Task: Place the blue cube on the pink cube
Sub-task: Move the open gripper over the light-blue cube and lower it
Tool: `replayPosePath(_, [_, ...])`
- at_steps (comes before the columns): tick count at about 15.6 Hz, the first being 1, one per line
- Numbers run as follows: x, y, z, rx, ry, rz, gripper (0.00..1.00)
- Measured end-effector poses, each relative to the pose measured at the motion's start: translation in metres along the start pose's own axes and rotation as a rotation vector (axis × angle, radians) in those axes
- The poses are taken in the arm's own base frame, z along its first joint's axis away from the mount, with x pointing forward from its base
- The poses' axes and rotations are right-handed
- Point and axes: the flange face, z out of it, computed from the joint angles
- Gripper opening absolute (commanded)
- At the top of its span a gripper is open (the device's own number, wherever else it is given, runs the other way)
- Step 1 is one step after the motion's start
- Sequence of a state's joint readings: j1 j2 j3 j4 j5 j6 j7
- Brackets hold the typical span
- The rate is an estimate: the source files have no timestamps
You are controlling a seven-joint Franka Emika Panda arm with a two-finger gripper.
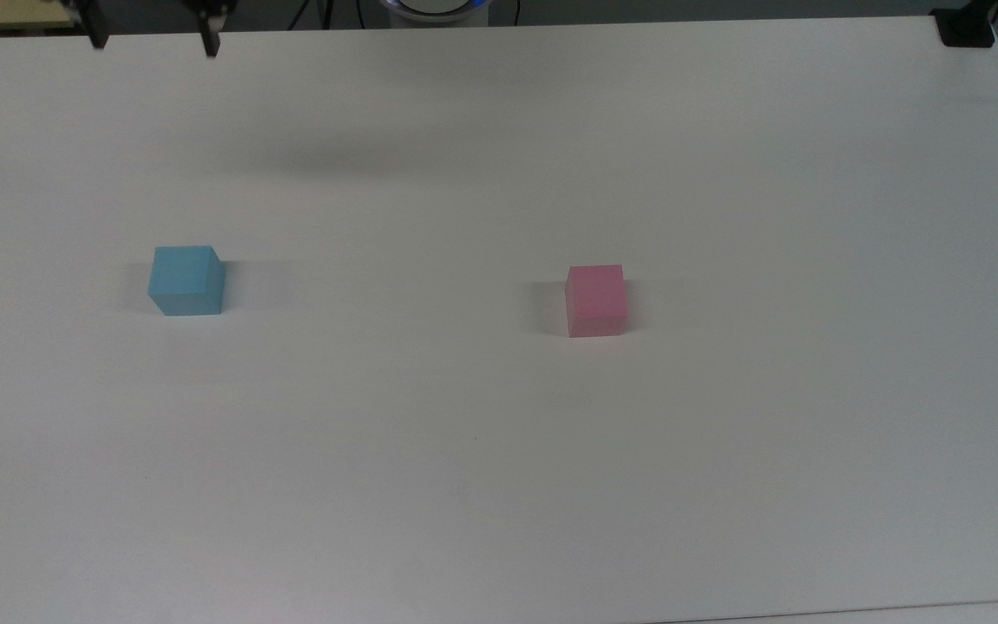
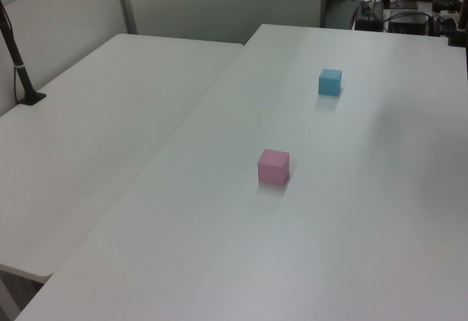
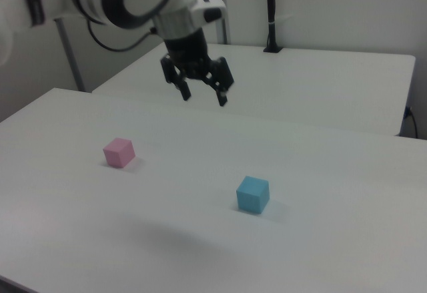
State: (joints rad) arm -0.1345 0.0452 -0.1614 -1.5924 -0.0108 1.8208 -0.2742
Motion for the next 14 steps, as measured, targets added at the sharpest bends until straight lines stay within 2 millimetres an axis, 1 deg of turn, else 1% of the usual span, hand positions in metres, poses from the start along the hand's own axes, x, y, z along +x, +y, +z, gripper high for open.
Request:
replayPosePath(2, [0.009, 0.007, 0.029, -0.004, -0.016, 0.009, 1.00])
replayPosePath(3, [0.016, 0.011, 0.051, -0.003, -0.023, 0.017, 1.00])
replayPosePath(5, [0.023, 0.018, 0.077, -0.006, -0.031, 0.025, 1.00])
replayPosePath(8, [0.029, 0.025, 0.122, -0.007, -0.070, 0.034, 1.00])
replayPosePath(9, [0.030, 0.026, 0.134, -0.007, -0.081, 0.035, 1.00])
replayPosePath(12, [0.033, 0.027, 0.175, -0.011, -0.096, 0.033, 1.00])
replayPosePath(14, [0.034, 0.026, 0.198, -0.015, -0.097, 0.031, 1.00])
